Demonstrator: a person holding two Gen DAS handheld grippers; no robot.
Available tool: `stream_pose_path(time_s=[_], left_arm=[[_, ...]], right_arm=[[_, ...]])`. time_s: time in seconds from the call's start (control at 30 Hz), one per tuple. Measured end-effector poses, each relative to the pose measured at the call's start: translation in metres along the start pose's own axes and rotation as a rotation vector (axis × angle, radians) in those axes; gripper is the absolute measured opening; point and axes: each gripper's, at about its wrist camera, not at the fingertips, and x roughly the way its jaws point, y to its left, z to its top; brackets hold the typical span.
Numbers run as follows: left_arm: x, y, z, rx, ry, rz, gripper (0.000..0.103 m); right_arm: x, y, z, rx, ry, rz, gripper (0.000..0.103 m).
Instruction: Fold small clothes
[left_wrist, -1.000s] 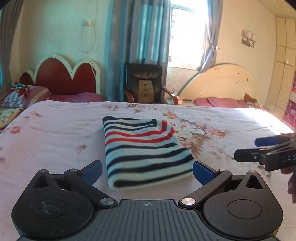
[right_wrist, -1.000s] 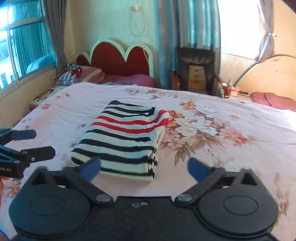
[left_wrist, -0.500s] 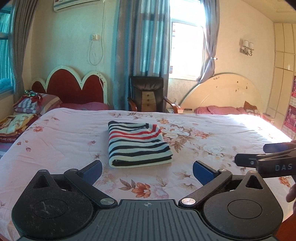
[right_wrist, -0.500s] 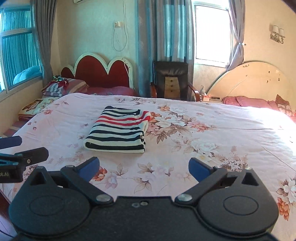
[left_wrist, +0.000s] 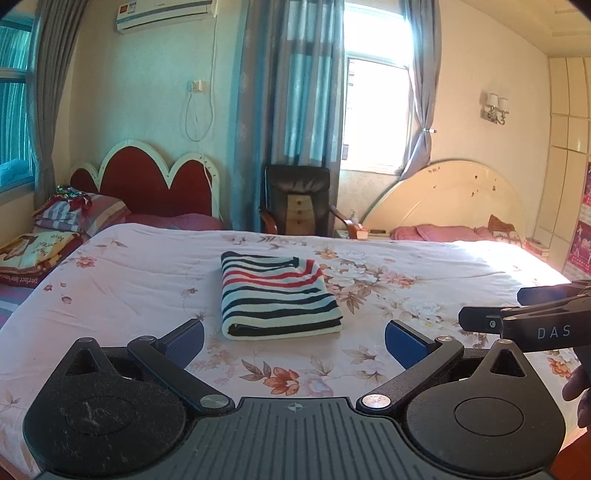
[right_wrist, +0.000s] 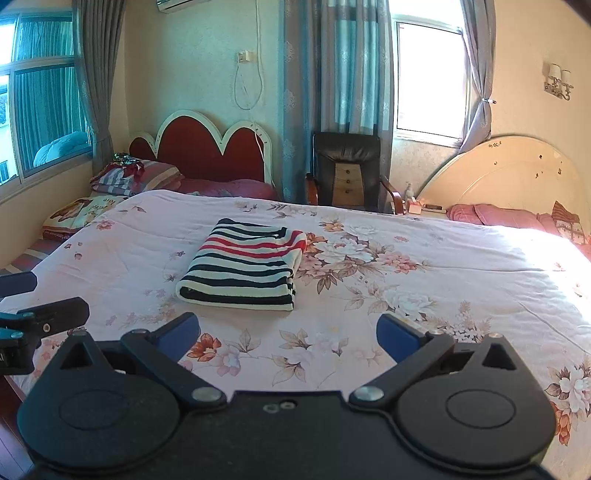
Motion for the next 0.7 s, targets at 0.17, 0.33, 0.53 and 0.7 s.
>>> stream_pose_path(time_s=[0.17,0.33,0.53,0.7], left_arm=[[-0.0024,-0.0033,-0.0022,0.003,-0.006,0.004,0.103],[-0.0039,-0.0063,-0.0020,0.000,-0.001,0.012,0.103],[-0.0052,-0.0074,-0.0013,0.003,-0.008,0.009,0.103],[-0.0053,-0.0062,-0.0024,0.004,-0.008,0.007,0.103]], right_arm=[[-0.0020,0.0008,-0.0014,-0.003,-0.003,0.000,0.102],[-0.0041,-0.0008,-0.0016,-0.003,-0.003,-0.002,0.102],[-0.0054,-0.0058,-0.0033,0.005,-0.004,-0.007,0.102],[-0.0059,-0.0056,-0.0038,0.002,-0.004,-0.009,0.102]])
